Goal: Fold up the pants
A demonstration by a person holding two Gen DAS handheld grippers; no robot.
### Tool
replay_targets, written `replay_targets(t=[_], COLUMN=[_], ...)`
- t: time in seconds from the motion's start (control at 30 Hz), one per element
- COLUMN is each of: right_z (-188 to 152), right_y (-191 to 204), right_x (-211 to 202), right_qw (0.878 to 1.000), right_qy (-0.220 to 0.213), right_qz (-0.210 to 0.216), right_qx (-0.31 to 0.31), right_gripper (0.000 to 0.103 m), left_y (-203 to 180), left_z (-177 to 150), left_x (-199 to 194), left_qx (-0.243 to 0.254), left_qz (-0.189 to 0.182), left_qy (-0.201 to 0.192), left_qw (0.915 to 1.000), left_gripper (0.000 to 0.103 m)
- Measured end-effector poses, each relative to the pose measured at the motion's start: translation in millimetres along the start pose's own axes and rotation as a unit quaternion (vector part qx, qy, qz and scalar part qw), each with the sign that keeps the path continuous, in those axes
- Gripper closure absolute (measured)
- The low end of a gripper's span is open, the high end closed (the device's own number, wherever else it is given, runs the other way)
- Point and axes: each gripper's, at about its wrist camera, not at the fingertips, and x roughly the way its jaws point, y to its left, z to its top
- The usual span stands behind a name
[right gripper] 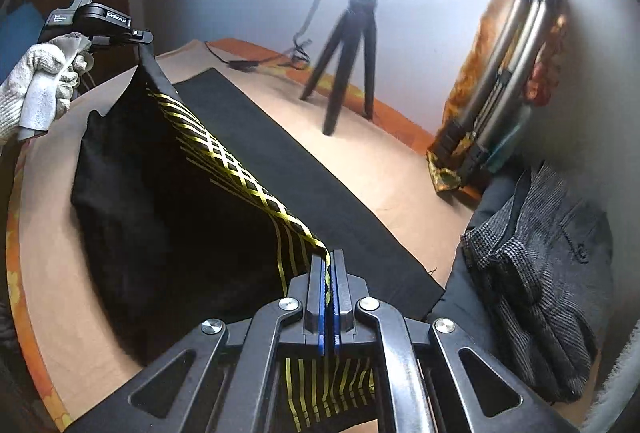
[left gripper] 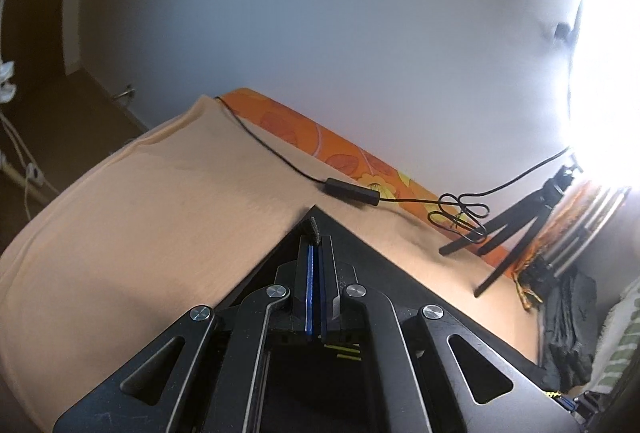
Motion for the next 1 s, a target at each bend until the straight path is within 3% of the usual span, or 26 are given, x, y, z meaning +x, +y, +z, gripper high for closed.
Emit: replay_targets(t=[0.33,0.73,0.8,0.87,1.0], right_z=[11.9,21.5,24.6,28.5,32.8], right_y=[-40.1,-45.4,-48.9,-54.5,-74.9], right_x=[52.4,94.1,95.1,93.3,66.3], right_qw=[0.999,0.998,0.998,0.998,0.998], right_qy=[0.042,0.067,0.062,0.055,0.012], right_qz=[0.019,0.009,-0.005,-0.027,-0.018], right_qx=[0.021,0.000,0.005,0.015,0.064], right_gripper=[0.103,0.103,0.094,0.067,0.062], left_y=[-25.3,-29.5,-29.3,-30.9,-35.0], left_z=[11.5,12.9,13.4,14.6,18.4], left_x=[60.2,97.3,99.7,101.0,93.4], left_qx=[0.029,0.039,0.037,0.036,0.040], left_qz=[0.036,0.082,0.085,0.091,0.102], left_qy=[0.022,0.038,0.040,0.042,0.027], left_qw=[0.9987,0.9951,0.9949,0.9943,0.9936], left_gripper=[0.102,0.102,0.102,0.095,0.078])
